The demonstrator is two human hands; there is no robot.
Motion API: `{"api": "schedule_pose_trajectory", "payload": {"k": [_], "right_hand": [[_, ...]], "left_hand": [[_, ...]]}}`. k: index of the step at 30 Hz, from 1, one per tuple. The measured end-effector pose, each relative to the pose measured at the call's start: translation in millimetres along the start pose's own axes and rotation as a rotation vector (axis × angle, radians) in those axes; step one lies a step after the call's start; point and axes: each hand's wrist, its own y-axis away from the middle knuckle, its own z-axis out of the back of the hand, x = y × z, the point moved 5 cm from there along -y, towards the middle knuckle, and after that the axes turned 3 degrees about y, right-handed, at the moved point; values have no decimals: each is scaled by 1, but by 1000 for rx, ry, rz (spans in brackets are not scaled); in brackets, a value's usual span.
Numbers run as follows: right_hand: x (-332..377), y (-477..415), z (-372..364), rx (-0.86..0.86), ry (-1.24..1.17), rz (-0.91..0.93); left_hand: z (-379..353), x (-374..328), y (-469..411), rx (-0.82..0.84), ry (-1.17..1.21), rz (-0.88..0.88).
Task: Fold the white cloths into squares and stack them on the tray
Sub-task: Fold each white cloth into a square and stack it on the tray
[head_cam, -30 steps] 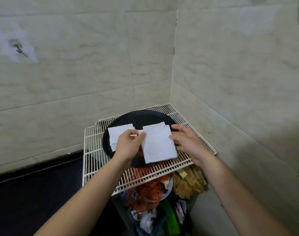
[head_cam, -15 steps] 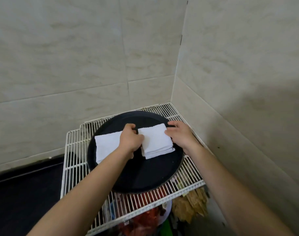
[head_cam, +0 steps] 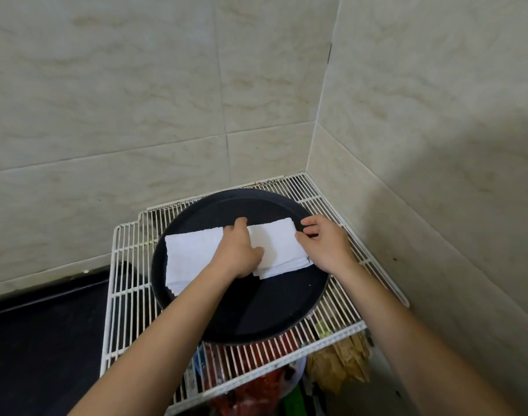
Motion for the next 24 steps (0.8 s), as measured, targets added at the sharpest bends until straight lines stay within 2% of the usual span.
{"api": "schedule_pose_trajectory", "payload": {"k": [5, 15, 21, 24], "right_hand": [[-1, 18, 3, -10, 159, 60], [-3, 28, 6, -52, 236, 103], [-3, 27, 5, 140, 178, 74], [-1, 29, 0, 173, 178, 102]], "left_hand": [[-7, -4, 14, -2, -22, -13], [-19, -1, 30, -88, 113, -42], [-34, 6, 51, -191, 3, -187], [-34, 6, 55, -235, -36, -226]]}}
